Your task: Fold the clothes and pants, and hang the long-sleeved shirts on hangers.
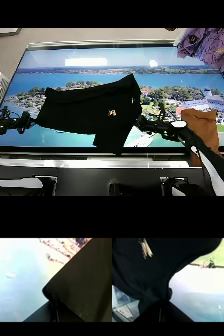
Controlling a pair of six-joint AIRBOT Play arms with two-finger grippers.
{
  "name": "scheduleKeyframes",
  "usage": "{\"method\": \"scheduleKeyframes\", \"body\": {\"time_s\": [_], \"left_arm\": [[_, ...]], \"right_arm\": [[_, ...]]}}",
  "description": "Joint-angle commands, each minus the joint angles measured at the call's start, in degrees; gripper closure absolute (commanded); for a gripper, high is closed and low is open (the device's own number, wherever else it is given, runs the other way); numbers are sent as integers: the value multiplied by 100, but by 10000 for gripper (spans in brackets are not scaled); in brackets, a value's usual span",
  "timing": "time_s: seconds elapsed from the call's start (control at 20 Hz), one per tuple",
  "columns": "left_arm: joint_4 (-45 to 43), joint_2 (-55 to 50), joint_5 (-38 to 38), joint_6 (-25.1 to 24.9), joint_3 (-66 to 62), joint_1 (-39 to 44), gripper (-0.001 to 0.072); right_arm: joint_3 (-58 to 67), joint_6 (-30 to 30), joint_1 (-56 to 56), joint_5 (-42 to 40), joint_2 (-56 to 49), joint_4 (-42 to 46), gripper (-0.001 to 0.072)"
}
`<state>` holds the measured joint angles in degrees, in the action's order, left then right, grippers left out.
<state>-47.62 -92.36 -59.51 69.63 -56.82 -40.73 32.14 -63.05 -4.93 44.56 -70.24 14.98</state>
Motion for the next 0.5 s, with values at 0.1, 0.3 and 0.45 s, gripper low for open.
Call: {"method": "scheduleKeyframes", "body": {"time_s": [0.1, 0.3, 0.45], "left_arm": [[33, 127, -424, 243, -649, 396, 689], [28, 525, -682, 767, -2450, 855, 690], [22, 787, -876, 1152, -4433, 1067, 690]], "right_arm": [[741, -420, 2, 219, 227, 852, 685], [2909, -1620, 2, 168, 225, 3209, 685], [4898, -2247, 2, 546, 227, 4579, 685]]}}
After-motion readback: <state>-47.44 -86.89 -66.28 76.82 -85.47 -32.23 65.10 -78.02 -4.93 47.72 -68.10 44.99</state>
